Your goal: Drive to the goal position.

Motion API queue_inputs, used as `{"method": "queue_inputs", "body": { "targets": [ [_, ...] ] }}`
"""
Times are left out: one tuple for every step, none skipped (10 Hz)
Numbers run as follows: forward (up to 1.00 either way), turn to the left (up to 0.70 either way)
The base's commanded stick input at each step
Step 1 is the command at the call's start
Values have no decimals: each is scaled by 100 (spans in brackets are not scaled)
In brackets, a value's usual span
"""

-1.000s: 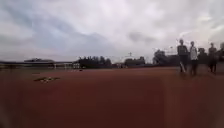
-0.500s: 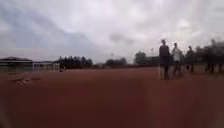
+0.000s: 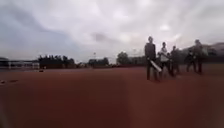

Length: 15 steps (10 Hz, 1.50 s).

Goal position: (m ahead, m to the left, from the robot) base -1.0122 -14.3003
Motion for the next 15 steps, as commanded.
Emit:
{"method": "queue_inputs", "body": {
  "targets": [
    [0,-70],
    [0,-70],
    [0,-70],
    [0,-70],
    [0,-70],
    [0,-70],
    [0,-45],
    [0,-4],
    [0,0],
    [0,0],
    [0,0],
    [0,0],
    [0,0],
    [0,0],
    [0,0]
  ]
}}
